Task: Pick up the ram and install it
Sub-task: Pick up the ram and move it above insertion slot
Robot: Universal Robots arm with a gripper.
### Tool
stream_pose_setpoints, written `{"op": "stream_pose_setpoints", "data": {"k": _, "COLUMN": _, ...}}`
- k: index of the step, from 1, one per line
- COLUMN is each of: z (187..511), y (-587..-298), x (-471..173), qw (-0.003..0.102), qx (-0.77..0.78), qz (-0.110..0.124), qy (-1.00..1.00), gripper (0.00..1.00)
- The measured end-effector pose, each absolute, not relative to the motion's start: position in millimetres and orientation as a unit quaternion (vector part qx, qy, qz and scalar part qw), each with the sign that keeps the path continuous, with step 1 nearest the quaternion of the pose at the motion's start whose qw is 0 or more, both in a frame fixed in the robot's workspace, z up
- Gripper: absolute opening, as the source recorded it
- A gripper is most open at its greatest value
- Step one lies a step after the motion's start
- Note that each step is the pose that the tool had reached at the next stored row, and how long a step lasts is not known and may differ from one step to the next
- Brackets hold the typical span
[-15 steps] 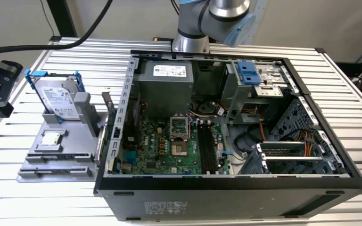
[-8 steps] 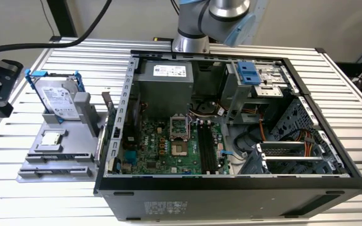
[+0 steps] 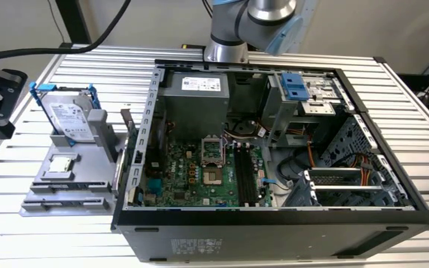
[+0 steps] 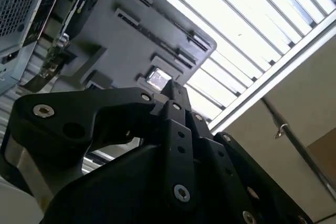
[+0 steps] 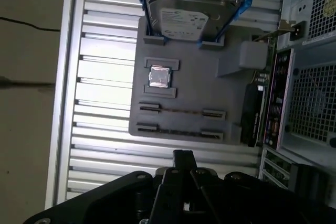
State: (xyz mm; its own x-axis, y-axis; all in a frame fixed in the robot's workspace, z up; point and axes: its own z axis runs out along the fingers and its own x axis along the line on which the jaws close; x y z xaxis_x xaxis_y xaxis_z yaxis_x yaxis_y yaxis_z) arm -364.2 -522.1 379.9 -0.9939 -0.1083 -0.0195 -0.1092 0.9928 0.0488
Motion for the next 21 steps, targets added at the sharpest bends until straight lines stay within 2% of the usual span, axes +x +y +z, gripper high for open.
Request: {"op": "stream_pose_setpoints", "data": {"k": 21, "z": 380.1, "y": -522.1, "x": -364.3, "qw": 0.006, "qx": -0.16, "qz": 0.025, "qy": 0.987, "gripper": 0.0}}
